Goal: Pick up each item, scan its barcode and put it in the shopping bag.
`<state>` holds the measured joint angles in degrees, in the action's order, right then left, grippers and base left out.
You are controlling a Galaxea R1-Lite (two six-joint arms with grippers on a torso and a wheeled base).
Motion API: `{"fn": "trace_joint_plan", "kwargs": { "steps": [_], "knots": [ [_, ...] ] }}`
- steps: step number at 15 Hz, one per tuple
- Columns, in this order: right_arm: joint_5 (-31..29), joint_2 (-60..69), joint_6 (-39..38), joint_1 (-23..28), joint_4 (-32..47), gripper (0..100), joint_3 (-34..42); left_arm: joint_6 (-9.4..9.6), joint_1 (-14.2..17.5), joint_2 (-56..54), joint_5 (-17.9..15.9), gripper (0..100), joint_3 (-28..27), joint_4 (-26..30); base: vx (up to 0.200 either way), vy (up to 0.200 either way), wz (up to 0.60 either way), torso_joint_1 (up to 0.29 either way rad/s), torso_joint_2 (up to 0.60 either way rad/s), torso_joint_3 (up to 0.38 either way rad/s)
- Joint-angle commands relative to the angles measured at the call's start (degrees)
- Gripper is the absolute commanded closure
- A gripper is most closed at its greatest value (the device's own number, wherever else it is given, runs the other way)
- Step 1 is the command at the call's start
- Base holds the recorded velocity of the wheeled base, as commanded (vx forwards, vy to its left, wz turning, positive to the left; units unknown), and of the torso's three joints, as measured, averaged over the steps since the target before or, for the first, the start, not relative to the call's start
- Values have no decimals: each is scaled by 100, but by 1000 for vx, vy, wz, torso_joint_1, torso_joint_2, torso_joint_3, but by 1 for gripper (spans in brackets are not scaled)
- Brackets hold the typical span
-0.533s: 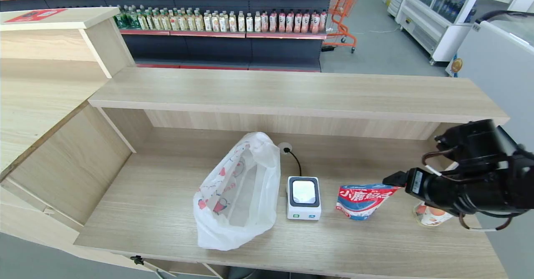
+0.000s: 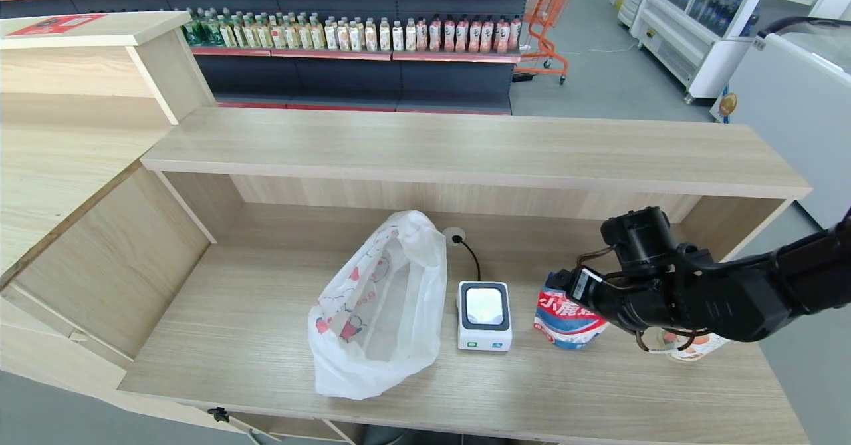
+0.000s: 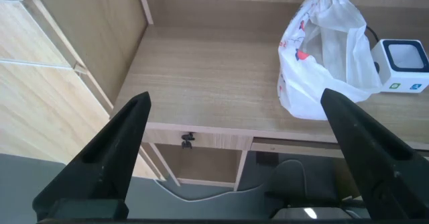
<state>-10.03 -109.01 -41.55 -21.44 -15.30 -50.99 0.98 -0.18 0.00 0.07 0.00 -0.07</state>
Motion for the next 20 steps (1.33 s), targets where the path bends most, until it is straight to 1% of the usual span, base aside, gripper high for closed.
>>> {"fn": "trace_joint_plan", "kwargs": {
  "steps": [1,6,8,9,11,13,15,16,20],
  "knots": [
    [-7,-173,6,-114,-26,0,-69,-1,1,0,1,0,0,-1,0,0,0,0,0,0],
    [63,477,-29,-176,-26,0,-86,-1,1,9,1,0,0,-1,0,0,0,0,0,0],
    [80,846,-363,-176,-17,0,-16,-1,1,0,1,0,0,-1,0,0,0,0,0,0],
    [98,811,-556,-150,1,0,72,-1,1,9,1,0,0,-1,0,0,0,0,0,0],
    [80,547,-618,-18,-35,0,257,-1,1,0,1,0,0,-1,0,0,0,0,0,0],
    [63,275,-838,26,-87,0,186,-1,1,9,1,0,0,-1,0,0,0,0,0,0],
    [36,20,-882,35,-562,0,28,-1,1,0,1,0,0,-1,0,0,0,0,0,0],
    [36,-77,-882,35,-676,0,-25,-1,1,9,1,0,0,-1,0,0,0,0,0,0],
    [36,-551,-829,17,-694,0,-227,-1,1,9,1,0,0,-1,0,0,0,0,0,0]
  ]
}}
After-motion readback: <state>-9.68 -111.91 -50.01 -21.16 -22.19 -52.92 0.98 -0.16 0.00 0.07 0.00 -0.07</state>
